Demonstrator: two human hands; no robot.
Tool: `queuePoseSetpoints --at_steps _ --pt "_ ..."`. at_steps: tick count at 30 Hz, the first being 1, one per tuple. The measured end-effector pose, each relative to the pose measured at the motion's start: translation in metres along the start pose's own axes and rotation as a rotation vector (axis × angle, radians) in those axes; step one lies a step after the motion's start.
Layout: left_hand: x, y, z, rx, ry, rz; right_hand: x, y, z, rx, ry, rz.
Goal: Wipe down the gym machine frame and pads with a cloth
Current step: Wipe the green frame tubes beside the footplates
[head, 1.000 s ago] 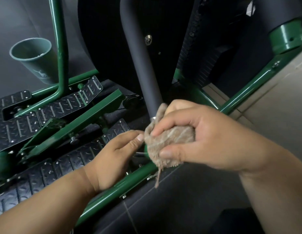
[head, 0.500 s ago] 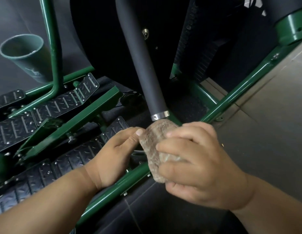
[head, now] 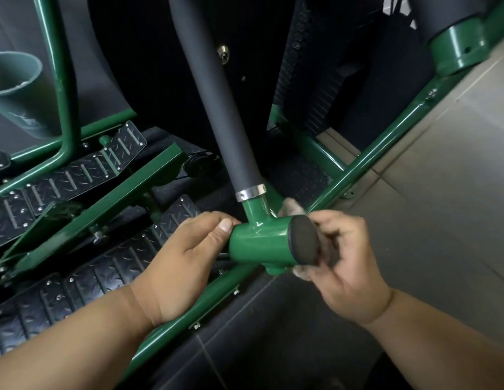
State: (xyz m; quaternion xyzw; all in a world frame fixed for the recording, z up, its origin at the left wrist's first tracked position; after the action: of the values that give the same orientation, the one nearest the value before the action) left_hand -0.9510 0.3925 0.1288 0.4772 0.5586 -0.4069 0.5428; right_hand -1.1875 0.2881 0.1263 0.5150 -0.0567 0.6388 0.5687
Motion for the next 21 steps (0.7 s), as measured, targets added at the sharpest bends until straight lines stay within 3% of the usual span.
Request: queuePoseSetpoints --at_steps 3,6,11,15,21 --pt "-0.001 0.0 0.0 0.001 -0.011 0.024 0.016 -0.018 0.005 0.046 -0.446 0.518" --pt "0.0 0.001 0.001 0.012 -0.011 0.007 0.025 -0.028 0.019 0.024 -0.678 0.702" --pt "0.006 0.003 0.002 0.031 0.049 -0.056 0.042 -0.014 0.058 0.014 -0.629 0.902" --pt "0.008 0.004 0.001 0.025 -0.017 0.062 0.047 -0.007 0.064 0.06 -0.539 1.007" --pt "0.009 0.002 0.002 0.006 -0.027 0.057 0.027 -0.032 0.045 0.176 -0.776 0.977"
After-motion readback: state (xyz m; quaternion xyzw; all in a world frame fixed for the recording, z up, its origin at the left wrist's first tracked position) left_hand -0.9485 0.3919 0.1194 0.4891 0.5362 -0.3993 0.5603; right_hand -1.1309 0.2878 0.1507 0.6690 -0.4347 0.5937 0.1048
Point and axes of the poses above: each hand's wrist, its own z-axis towards the middle knuckle, its own y-axis out of the back of the hand, x = y × z, the point moved 1 cm from there along z, towards the middle knuckle, and after that the axes turned 10 degrees about -z, right-handed, at the moved point
